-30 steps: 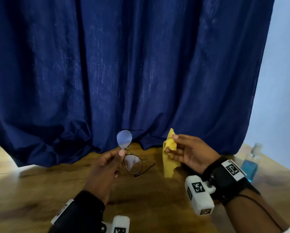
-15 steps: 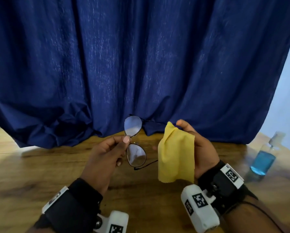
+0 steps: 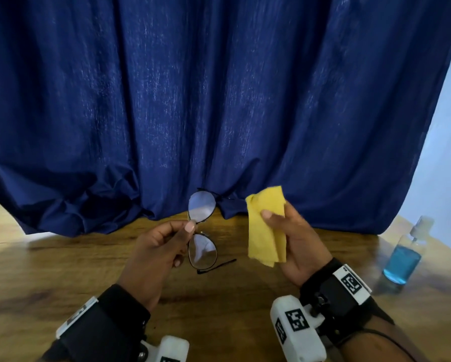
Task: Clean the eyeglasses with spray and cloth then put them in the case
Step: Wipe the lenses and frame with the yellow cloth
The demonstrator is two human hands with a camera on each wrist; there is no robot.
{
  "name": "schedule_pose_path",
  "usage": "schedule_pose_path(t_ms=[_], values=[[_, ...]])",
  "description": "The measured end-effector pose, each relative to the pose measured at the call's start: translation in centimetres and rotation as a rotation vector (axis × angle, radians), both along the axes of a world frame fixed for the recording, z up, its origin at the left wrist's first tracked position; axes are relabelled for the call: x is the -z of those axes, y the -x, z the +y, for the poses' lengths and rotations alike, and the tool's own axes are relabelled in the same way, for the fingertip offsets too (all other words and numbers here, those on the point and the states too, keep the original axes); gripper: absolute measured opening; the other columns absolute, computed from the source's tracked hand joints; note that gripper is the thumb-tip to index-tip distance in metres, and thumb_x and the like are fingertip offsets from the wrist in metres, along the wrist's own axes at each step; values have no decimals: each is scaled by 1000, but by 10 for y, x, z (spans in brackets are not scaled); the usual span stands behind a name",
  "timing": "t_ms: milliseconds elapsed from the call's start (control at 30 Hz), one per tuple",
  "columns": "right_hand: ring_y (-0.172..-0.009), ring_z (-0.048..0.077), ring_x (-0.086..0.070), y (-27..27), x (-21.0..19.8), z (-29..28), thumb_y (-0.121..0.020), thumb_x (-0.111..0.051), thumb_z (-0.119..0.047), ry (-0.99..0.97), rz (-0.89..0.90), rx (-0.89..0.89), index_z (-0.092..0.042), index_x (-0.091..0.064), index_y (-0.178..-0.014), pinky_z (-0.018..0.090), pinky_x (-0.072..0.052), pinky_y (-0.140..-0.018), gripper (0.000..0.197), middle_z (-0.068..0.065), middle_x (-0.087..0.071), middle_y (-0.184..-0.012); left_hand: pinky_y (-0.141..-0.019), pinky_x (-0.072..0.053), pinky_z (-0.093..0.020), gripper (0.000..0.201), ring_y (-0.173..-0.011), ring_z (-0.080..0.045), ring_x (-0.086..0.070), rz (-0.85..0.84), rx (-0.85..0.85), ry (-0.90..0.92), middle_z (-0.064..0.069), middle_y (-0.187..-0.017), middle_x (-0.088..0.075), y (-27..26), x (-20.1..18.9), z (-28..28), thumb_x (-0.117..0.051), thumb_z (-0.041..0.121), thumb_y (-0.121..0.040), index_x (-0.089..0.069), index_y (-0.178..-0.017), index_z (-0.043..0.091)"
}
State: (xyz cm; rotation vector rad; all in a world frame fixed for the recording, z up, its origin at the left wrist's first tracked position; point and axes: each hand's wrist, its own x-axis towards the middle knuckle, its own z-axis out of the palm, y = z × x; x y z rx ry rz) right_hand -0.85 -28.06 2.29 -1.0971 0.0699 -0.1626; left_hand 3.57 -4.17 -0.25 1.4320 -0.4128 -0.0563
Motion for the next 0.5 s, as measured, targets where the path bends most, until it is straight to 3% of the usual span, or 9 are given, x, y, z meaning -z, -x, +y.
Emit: schedule_pose_path(t_ms=[100,167,267,333,433,500], values=[[-97,32,-68,-6,14,2,-91,-66,-8,109,230,-9,-21,-60,-131,42,-56,-71,43,15,-71,-113,-60,-41,-29,35,-80,-26,-49,15,-24,7,-32,-96,-64,2,-1,-2,-64,41,-85,-76,-99,11],[-94,30,-72,-9,15,-1,-93,-63,-6,55,204,17,-27,-63,-128,39,-59,-70,41,16,-74,-112,-59,-41,-27,33,-79,-24,-49,33,-39,17,-20,-86,-66,3,-2,-1,-64,40,-83,-77,-97,13],[-100,31,-72,-5,7,-5,-93,-62,-7,17,99,91,-40,-64,-124,44,-59,-83,45,19,-74,-110,-59,-40,-27,34,-78,-23,-48,46,-55,35,-9,-84,-65,6,-7,-2,-65,40,-81,-77,-95,12],[-105,25,-71,0,4,-5,-93,-63,-9,116,51,157,-39,-72,-115,43,-56,-92,38,10,-75,-112,-58,-40,-27,32,-74,-22,-47,37,-64,48,-7,-77,-62,10,-11,-3,-66,39,-80,-77,-91,10],[-103,-7,-65,9,-8,2,-91,-68,-14,457,-167,328,-36,-77,-106,18,-49,-92,28,-18,-74,-110,-58,-42,-25,21,-62,-13,-47,8,-53,73,-3,-67,-59,19,-21,-5,-70,32,-83,-77,-81,13],[-98,-11,-63,18,-19,6,-88,-73,-18,798,-373,433,-40,-74,-111,6,-46,-83,32,-26,-73,-102,-57,-44,-23,17,-57,-9,-47,-48,-52,89,-2,-64,-59,24,-27,-7,-71,27,-84,-77,-77,12]])
